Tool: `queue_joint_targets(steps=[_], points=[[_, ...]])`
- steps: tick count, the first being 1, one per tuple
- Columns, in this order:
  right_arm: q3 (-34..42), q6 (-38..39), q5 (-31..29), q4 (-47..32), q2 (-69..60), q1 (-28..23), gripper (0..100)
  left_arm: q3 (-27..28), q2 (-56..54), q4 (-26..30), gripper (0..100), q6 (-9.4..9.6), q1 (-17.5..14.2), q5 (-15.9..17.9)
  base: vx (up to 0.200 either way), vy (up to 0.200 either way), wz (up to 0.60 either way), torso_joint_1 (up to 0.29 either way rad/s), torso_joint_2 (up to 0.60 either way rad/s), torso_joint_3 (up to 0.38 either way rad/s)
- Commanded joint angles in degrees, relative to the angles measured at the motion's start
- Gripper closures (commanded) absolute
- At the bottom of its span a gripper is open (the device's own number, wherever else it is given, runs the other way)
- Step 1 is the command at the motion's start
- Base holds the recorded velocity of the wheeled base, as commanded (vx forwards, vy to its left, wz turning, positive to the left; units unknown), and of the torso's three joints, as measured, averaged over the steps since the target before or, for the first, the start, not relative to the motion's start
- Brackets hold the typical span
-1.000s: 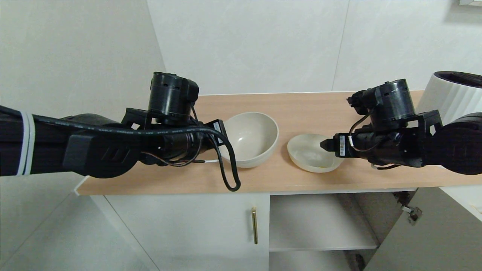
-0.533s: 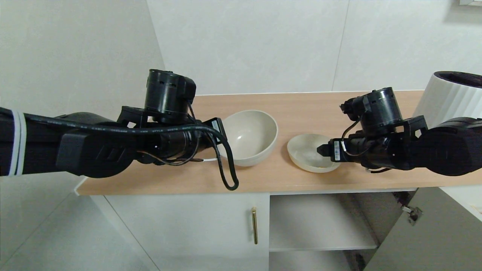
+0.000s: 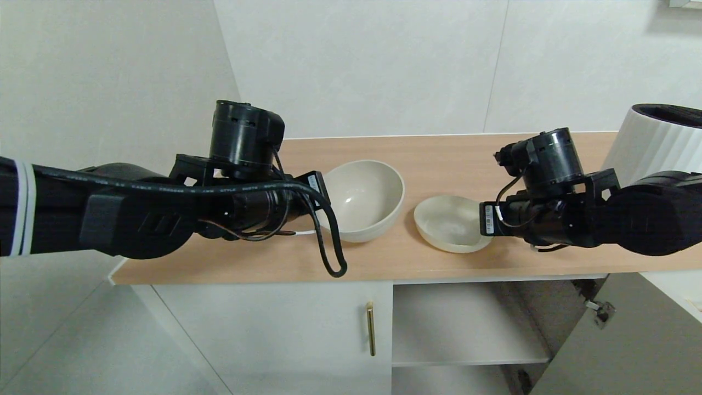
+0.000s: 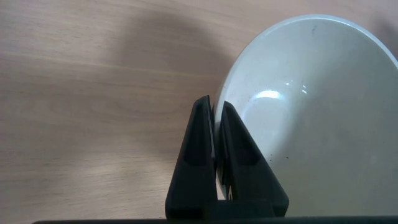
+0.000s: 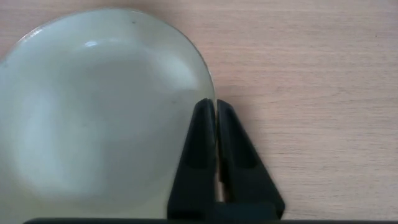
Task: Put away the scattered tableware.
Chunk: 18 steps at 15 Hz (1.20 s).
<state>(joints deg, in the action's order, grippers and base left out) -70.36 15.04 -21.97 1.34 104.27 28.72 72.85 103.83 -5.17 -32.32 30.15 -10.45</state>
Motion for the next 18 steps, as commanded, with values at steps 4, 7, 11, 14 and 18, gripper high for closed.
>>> queue_joint_targets(steps=[4, 7, 11, 14, 18], points=[[-0.04, 0.07, 0.08, -0.02, -0.82, 0.11, 100, -0.87, -1.61, 0.16, 100, 0.15, 0.0, 0.08, 0.0, 0.0, 0.0, 0.0, 0.0, 0.0], [0.4, 0.07, 0.7, -0.73, -3.98, 0.11, 100, -3.94, -6.44, 0.25, 100, 1.82, -0.18, 0.52, 0.0, 0.0, 0.0, 0.0, 0.0, 0.0], [4.53, 1.13, 7.9, -6.26, -13.3, 0.02, 100, -11.15, -17.96, 6.58, 100, 7.88, -0.26, 8.07, 0.0, 0.0, 0.0, 0.0, 0.0, 0.0], [7.96, 1.39, 11.07, -10.48, -19.63, 0.02, 100, -15.63, -24.73, 11.67, 100, 10.34, -0.26, 13.35, 0.0, 0.0, 0.0, 0.0, 0.0, 0.0], [13.41, 4.73, 15.55, -11.54, -25.43, 0.02, 100, -20.64, -27.1, 12.02, 100, 10.34, -0.09, 13.35, 0.0, 0.0, 0.0, 0.0, 0.0, 0.0]])
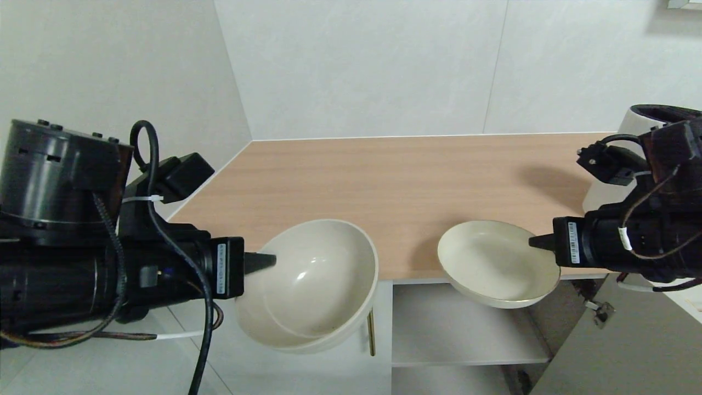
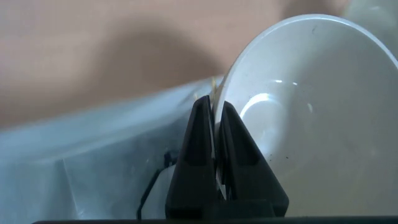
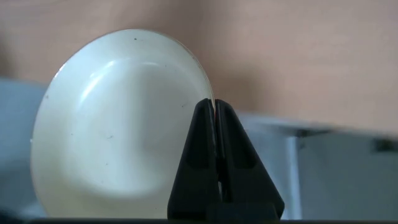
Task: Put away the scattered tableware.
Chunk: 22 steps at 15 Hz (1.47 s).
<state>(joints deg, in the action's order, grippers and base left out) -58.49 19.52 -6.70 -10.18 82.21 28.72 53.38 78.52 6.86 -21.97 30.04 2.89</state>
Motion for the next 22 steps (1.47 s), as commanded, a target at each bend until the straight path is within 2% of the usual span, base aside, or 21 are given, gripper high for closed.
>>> queue_joint_targets(steps=[1, 8, 11, 22], points=[[3.3, 0.7, 1.78, 0.25, -4.43, 0.02, 100, -1.79, -1.7, -0.01, 100, -0.01, 0.11, 0.01, 0.0, 0.0, 0.0, 0.0, 0.0, 0.0], [6.63, 0.26, 2.75, 2.18, -4.43, -0.16, 100, -3.46, -0.3, -0.01, 100, -0.27, 1.6, 0.01, 0.0, 0.0, 0.0, 0.0, 0.0, 0.0], [7.16, 0.08, 2.66, 2.27, -3.64, -0.16, 100, -3.46, -0.3, -0.01, 100, -0.27, 1.52, -0.08, -0.2, 0.0, 0.0, 0.004, 0.0, 0.002], [7.25, 0.08, 2.4, 2.27, -2.67, -0.86, 100, -3.81, -0.21, -0.1, 100, -0.01, 1.6, -0.16, 0.0, 0.0, 0.0, 0.0, 0.0, 0.0]])
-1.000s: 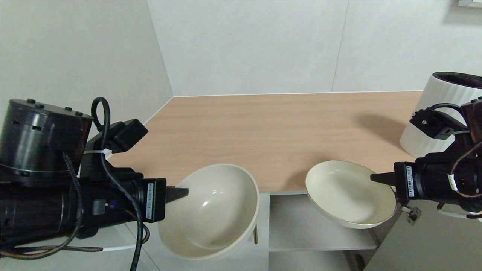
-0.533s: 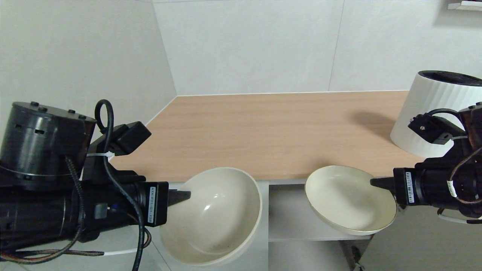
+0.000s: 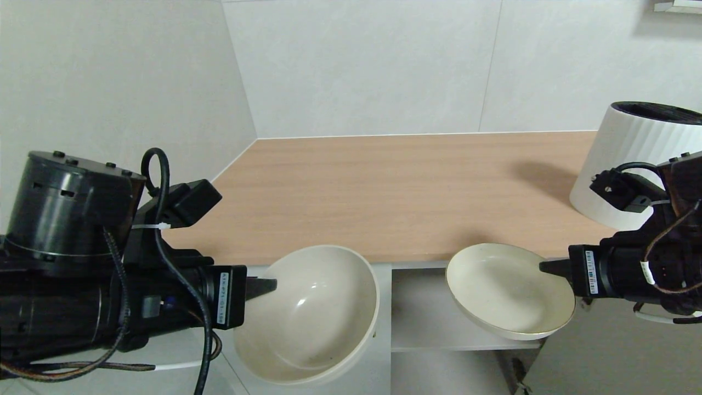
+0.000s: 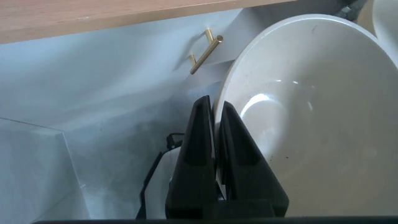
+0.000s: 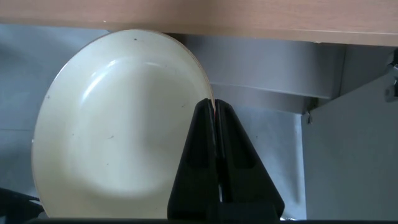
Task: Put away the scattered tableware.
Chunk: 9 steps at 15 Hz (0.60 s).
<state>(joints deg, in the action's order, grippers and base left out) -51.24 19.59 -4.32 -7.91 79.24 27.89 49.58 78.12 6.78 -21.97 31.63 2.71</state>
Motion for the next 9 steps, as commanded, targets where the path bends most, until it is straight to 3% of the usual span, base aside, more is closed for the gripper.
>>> queue_joint_targets(steps=[1, 4, 9], points=[[0.0, 0.01, 0.01, 0.0, 0.3, -0.03, 100, -0.01, 0.37, -0.01, 100, -0.01, 0.01, 0.02, 0.0, 0.0, 0.0, 0.0, 0.0, 0.0], [0.08, 0.01, 0.01, 0.0, 0.3, -0.03, 100, -0.01, 0.46, 0.08, 100, -0.01, 0.01, 0.02, 0.0, 0.0, 0.0, -0.037, 0.11, 0.063], [0.44, -0.08, 0.1, 0.0, 0.3, -0.03, 100, -0.1, 0.54, -0.01, 100, -0.01, -0.08, 0.02, 0.0, 0.0, 0.0, -0.156, 0.42, 0.258]])
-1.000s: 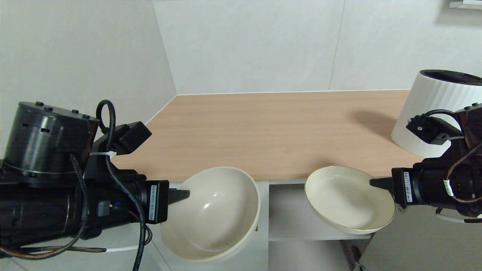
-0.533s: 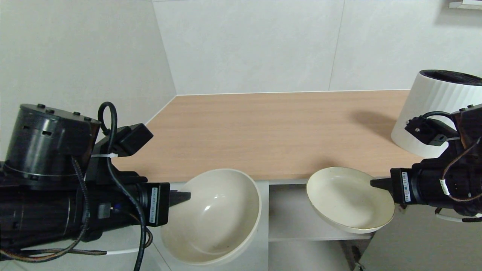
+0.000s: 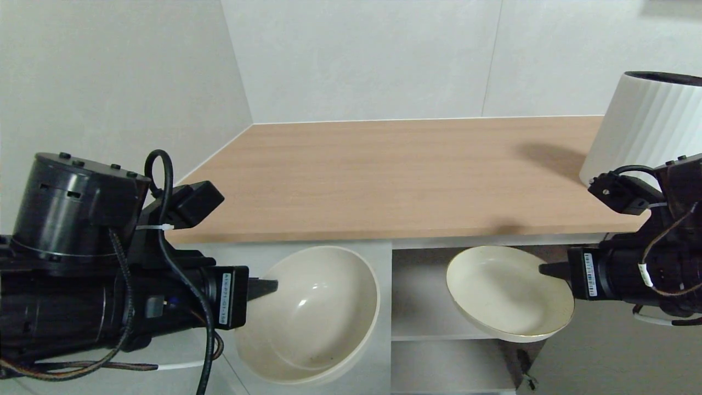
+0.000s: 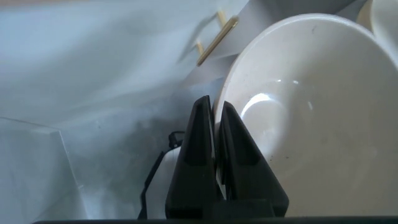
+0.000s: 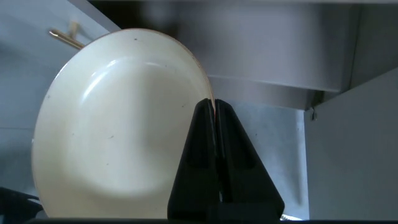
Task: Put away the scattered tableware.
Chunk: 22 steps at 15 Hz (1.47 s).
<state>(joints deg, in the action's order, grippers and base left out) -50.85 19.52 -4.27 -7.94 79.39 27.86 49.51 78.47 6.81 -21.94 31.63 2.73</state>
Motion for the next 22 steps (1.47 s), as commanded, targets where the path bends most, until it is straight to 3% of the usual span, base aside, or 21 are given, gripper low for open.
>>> queue_joint_targets(steps=[1, 22], points=[[0.05, -0.01, -0.04, 0.03, 0.16, 0.01, 100, -0.02, 0.19, -0.05, 100, -0.03, -0.08, -0.01, 0.0, 0.0, 0.0, -0.173, 0.47, 0.295], [0.93, -1.06, 0.4, 0.11, 1.47, 0.09, 100, -0.38, 1.42, -0.05, 100, -0.03, 0.01, 0.35, 0.0, 0.0, 0.0, -0.051, 0.19, 0.129]])
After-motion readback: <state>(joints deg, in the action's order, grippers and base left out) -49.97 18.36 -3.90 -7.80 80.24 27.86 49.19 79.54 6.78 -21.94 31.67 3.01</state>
